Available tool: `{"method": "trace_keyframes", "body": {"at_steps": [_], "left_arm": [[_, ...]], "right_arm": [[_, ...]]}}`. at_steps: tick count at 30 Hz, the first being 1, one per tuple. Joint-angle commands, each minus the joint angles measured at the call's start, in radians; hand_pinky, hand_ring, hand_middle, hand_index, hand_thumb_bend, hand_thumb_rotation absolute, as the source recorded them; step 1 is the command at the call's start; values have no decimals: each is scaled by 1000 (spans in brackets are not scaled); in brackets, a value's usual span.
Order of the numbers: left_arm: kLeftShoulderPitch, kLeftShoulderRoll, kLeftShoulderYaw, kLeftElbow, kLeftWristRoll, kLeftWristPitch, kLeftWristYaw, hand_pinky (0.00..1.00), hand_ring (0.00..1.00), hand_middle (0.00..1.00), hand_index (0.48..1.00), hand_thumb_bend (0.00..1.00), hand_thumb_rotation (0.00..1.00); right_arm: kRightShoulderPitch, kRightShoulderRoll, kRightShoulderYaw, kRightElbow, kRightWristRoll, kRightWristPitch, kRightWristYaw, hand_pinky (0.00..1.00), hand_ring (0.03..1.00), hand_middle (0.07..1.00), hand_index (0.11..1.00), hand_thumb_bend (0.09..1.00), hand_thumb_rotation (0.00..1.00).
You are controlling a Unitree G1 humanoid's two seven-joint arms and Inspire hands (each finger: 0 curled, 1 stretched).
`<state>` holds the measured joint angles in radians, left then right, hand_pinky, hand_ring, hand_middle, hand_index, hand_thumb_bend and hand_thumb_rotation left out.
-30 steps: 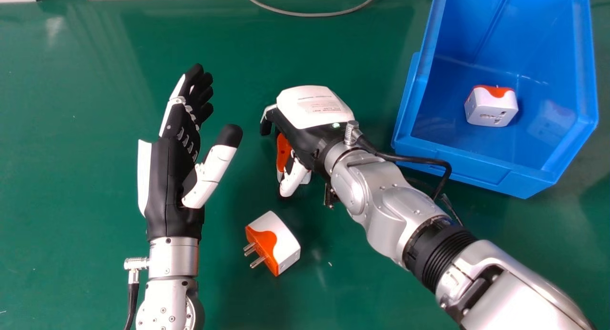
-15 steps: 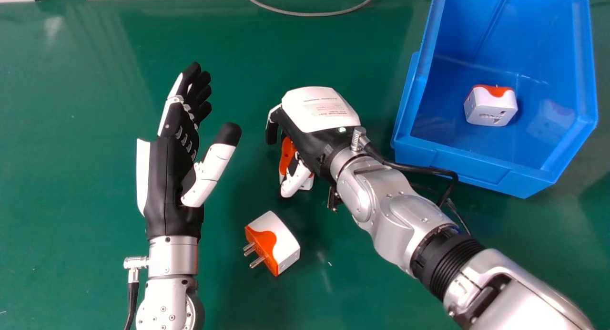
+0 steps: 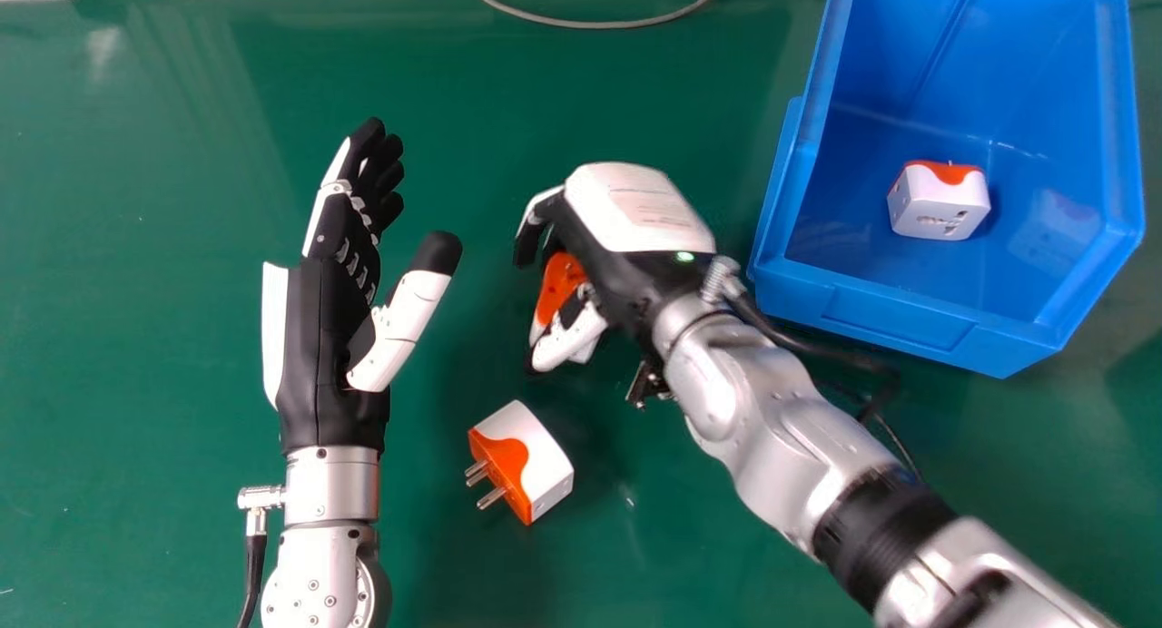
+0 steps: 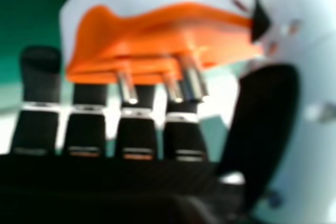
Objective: Pick all objects and put in blue box
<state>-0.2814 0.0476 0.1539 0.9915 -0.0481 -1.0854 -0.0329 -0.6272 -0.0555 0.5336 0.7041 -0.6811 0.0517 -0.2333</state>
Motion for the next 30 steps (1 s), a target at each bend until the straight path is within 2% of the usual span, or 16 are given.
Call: {"method": "trace_keyframes", "body": {"at_steps": [1, 3, 6, 8, 15, 19, 21, 24, 27, 30], "left_arm": [[-5, -5, -1, -15, 6, -18, 1, 906, 899, 896, 884, 908, 652], [-1, -10, -3, -20, -3, -11, -7, 905, 899, 895, 883, 908, 653], [0, -14, -4, -22, -7, -10, -12, 904, 899, 896, 888, 917, 654], [1, -14, -2, -20, -16, -11, -22, 903, 899, 897, 892, 921, 655], [9, -17, -2, -30, -17, -8, -28, 909, 902, 902, 902, 932, 657], [11, -16, -4, -28, -9, -4, -27, 911, 902, 904, 905, 940, 660], [12, -17, -6, -28, -13, -1, -34, 911, 902, 904, 905, 940, 660], [9, -19, -4, -25, -14, -7, -35, 921, 908, 907, 907, 946, 662], [6, -20, -2, -21, -18, -16, -38, 926, 910, 909, 908, 946, 663], [5, -22, 0, -22, -27, -18, -47, 929, 911, 911, 911, 946, 663]], "right_arm": [[44, -20, -44, -93, 14, -43, -72, 347, 400, 498, 546, 508, 0], [85, -38, -64, -146, 9, -71, -126, 337, 406, 502, 541, 504, 0], [135, -53, -88, -213, 4, -108, -191, 324, 409, 511, 533, 499, 0], [164, -55, -98, -260, 3, -125, -216, 325, 410, 512, 528, 499, 0], [250, -52, -136, -379, 15, -261, -332, 311, 410, 517, 533, 494, 0], [279, -37, -172, -398, 55, -366, -386, 311, 407, 516, 535, 493, 0], [291, -21, -193, -402, 79, -409, -403, 311, 407, 516, 535, 493, 0], [296, -1, -222, -384, 98, -483, -449, 313, 408, 518, 532, 493, 0], [297, 24, -249, -371, 87, -523, -529, 314, 408, 517, 530, 493, 0], [288, 38, -269, -347, 50, -552, -632, 317, 408, 515, 529, 494, 0]]}}
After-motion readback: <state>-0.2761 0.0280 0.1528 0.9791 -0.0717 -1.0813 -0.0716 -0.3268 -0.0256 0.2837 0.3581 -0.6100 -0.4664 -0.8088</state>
